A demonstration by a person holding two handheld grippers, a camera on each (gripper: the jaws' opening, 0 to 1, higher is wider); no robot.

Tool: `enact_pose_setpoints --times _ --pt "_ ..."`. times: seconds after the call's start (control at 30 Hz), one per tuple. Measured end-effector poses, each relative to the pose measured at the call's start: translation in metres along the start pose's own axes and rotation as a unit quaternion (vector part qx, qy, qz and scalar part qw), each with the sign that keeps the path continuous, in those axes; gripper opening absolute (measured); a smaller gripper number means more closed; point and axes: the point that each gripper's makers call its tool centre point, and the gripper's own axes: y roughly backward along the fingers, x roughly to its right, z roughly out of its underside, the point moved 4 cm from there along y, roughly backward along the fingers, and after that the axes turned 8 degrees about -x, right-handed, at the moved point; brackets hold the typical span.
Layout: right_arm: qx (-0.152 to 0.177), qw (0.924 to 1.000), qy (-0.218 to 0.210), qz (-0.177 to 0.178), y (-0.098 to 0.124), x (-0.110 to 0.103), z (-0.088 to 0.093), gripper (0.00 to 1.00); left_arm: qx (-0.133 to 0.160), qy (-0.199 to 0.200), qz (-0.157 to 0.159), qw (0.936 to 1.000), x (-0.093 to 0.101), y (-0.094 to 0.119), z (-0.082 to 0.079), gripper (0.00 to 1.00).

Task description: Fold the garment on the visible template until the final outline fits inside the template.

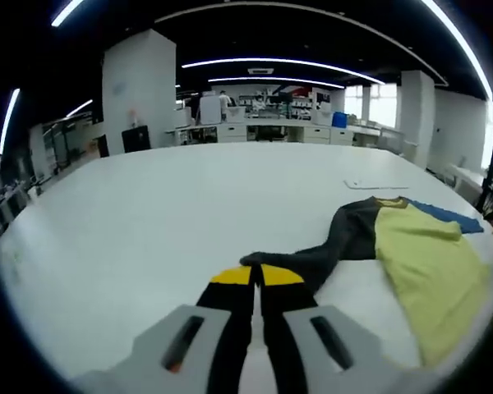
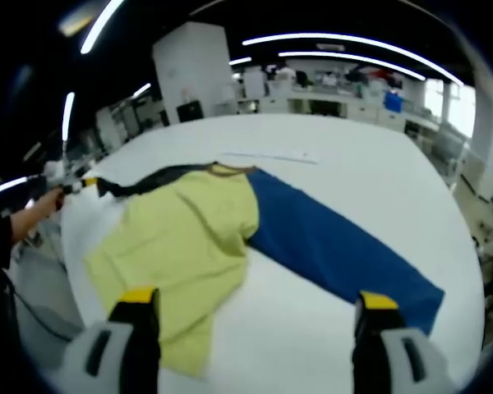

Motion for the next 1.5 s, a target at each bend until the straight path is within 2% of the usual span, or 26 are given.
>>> enact_pose_setpoints --times 0.1,0.2,0.47,0.57,0.7,0.83,0.97,1.03,1.17,1.2,1.33,1.43,1.5 --pt "-0.005 1.0000 -0.001 0.001 0.001 0.000 0.003 0.96 -0.014 -0.010 -0.010 0.9998 -0.011 -0.003 0.009 0.00" --pt "-0.005 1.0000 -0.003 0.002 0.002 -0.001 0.006 0.97 -0.020 -0.023 -0.022 0.9993 -0.019 -0.002 0.011 0.00" --pt "-0.009 0.9999 -0.010 0.000 0.000 -0.002 0.013 0.97 -0.018 0.022 -0.046 0.9985 -0.043 0.002 0.008 0.00" --pt "-0.013 0.9999 -0.011 -0.001 -0.001 -0.002 0.016 0.97 -0.021 0.026 -0.048 0.9983 -0.044 0.000 0.009 0.00" --pt "-0.016 0.9998 -0.010 -0.003 -0.002 -0.003 0.018 0.97 -0.038 0.006 -0.051 0.9979 -0.042 -0.003 0.012 0.00" --pt "-0.015 0.9999 -0.008 -0.002 -0.001 -0.002 0.017 0.97 -0.046 -0.009 -0.073 0.9962 -0.049 -0.003 0.015 0.03" --pt "-0.014 0.9999 -0.006 -0.001 0.001 -0.004 0.018 0.98 -0.038 -0.028 -0.056 0.9973 -0.041 -0.003 0.014 0.15" --pt "-0.013 0.9999 -0.003 -0.001 0.001 -0.003 0.019 0.98 -0.035 -0.042 -0.034 0.9979 -0.034 -0.002 0.016 0.18" --pt "-0.008 0.9999 0.004 -0.006 0.002 -0.008 0.017 0.99 -0.030 -0.059 0.001 0.9978 -0.017 0.002 0.022 0.32" --pt "-0.008 0.9999 0.005 -0.008 0.002 -0.009 0.017 0.99 -0.028 -0.062 0.020 0.9975 -0.014 0.000 0.025 0.34" --pt "-0.006 0.9998 0.014 -0.015 0.000 -0.011 0.016 0.99 -0.044 -0.091 0.055 0.9934 0.006 -0.001 0.041 0.41" --pt "0.000 0.9994 0.023 -0.025 0.001 -0.019 0.013 0.99 -0.055 -0.123 0.058 0.9892 0.009 -0.006 0.049 0.46" --pt "0.005 0.9989 0.028 -0.037 0.003 -0.026 0.012 0.99 -0.062 -0.134 0.054 0.9876 0.018 -0.008 0.052 0.45"
